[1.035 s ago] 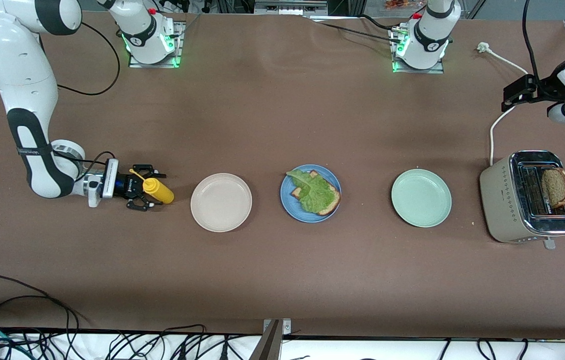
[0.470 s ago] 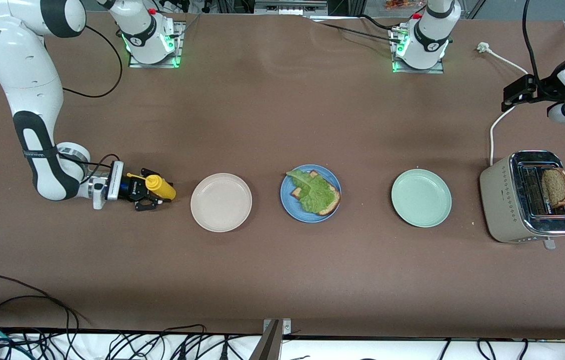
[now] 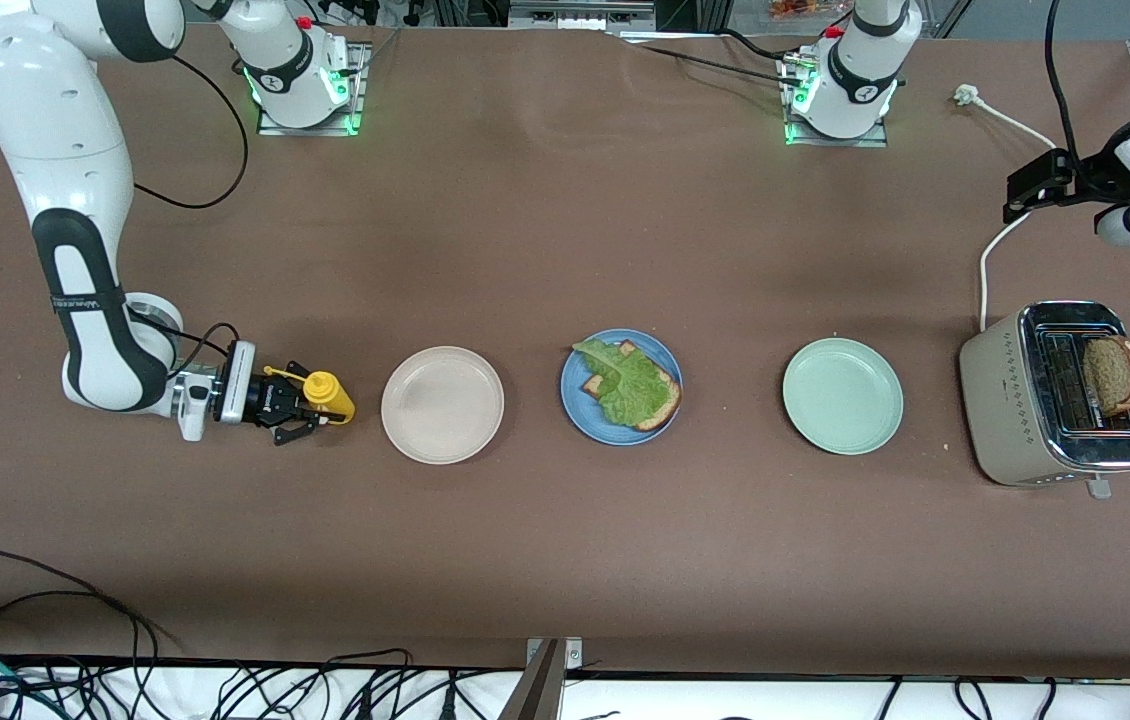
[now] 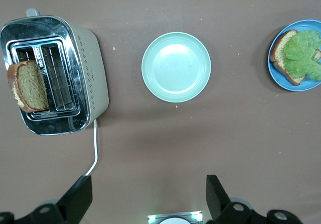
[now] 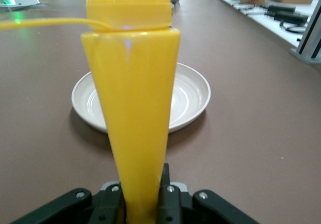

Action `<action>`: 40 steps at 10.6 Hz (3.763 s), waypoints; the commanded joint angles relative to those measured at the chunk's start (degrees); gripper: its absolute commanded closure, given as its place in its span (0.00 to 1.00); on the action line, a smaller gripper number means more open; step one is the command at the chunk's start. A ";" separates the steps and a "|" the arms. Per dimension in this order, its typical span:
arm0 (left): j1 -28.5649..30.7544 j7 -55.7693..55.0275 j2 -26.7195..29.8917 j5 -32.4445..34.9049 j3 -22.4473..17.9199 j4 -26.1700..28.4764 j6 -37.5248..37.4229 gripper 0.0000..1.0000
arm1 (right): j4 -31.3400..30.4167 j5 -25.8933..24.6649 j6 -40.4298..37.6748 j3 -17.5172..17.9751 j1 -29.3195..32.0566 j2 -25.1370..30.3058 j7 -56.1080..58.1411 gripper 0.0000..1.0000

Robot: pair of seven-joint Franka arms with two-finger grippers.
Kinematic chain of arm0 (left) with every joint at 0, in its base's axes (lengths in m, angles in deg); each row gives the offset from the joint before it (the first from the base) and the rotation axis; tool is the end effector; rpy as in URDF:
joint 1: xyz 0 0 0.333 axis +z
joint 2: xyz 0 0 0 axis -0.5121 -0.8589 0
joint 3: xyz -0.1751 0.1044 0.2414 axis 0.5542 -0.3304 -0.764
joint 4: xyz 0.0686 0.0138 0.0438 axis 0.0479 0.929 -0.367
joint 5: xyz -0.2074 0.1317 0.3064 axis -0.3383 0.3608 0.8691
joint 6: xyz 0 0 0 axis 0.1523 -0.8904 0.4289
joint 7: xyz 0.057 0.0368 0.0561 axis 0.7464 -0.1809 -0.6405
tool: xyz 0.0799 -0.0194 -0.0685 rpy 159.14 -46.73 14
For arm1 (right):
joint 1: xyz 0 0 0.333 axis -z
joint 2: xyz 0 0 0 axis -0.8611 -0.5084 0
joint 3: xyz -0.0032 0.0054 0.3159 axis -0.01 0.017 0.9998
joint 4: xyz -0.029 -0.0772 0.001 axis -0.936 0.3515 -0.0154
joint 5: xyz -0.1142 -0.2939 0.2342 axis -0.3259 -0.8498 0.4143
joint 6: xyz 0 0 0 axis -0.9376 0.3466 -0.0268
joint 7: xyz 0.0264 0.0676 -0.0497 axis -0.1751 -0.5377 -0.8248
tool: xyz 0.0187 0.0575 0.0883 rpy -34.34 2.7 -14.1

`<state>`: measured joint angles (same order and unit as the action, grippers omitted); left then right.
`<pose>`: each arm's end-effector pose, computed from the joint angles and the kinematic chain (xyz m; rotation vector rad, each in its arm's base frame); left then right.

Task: Make sandwich in blue plate with both arms

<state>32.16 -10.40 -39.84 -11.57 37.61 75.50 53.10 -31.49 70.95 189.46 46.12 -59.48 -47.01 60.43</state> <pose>0.5376 -0.0136 0.6214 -3.1225 0.1789 0.1901 0.6331 0.0167 0.1222 -1.5739 -1.6029 -0.9388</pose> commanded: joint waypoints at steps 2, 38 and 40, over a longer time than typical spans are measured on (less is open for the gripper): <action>-0.13 0.25 -0.51 1.10 -0.04 -1.51 -1.26 0.00 | -3.18 -12.06 4.27 -4.46 -8.91 10.71 -25.12 1.00; -0.13 0.34 -0.51 1.01 -0.04 -1.42 -1.26 0.00 | 25.56 -82.58 -8.04 -28.55 -71.69 -5.45 -116.49 0.98; -0.13 0.34 -0.51 1.01 -0.04 -1.42 -1.26 0.00 | 23.55 -71.91 -7.16 -28.03 -65.22 2.07 -110.46 0.97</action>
<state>32.17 -10.40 -39.89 -11.57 37.59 75.50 53.06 -7.76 -9.61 182.15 17.89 -130.93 -51.41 -56.33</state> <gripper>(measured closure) 0.000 0.833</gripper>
